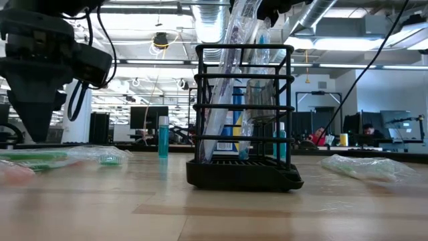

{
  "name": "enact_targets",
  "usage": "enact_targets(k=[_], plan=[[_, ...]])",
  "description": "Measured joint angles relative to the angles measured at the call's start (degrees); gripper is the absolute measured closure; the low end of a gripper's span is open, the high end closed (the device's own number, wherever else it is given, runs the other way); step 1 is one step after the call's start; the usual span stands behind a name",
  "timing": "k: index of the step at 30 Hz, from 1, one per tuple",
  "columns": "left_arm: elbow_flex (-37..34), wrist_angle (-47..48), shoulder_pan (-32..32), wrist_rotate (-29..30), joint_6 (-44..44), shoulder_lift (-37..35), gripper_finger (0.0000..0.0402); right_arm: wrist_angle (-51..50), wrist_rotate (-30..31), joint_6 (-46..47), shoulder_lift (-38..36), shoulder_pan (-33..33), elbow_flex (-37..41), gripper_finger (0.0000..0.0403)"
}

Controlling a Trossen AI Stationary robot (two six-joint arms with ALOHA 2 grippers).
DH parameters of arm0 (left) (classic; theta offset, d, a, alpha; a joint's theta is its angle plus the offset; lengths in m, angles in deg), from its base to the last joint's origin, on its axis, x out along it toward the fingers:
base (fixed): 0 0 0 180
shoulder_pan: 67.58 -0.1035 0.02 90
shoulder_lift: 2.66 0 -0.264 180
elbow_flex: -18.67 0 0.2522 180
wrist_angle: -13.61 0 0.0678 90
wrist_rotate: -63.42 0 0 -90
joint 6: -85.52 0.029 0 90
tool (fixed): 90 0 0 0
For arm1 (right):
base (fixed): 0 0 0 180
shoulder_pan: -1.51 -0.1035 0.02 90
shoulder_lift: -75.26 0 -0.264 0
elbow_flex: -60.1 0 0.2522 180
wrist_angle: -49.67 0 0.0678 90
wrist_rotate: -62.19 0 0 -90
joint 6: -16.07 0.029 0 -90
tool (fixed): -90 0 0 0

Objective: Pick & Place toothbrushing station
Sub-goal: Put the left green toothbrush into the black mesh organizer

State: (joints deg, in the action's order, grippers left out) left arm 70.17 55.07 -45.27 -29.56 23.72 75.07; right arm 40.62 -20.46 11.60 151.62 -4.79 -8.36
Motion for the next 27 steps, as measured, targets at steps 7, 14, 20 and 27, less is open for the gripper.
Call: enact_targets(k=[7,14,20,27], plan=[[-0.1,0.0,0.5,0.7,0.0,0.9,0.0295,0.0,0.0,0.0,0.0,0.0,0.0,0.0290],[-1.1,-1.6,0.7,-0.4,-0.2,3.1,0.0295,0.0,0.0,0.0,0.0,0.0,0.0,0.0290],[-1.1,-2.9,0.7,0.0,-0.2,3.1,0.0295,0.0,0.0,0.0,0.0,0.0,0.0,0.0290],[-1.1,-4.7,1.5,-0.6,-0.2,5.6,0.0295,0.0,0.0,0.0,0.0,0.0,0.0,0.0290]])
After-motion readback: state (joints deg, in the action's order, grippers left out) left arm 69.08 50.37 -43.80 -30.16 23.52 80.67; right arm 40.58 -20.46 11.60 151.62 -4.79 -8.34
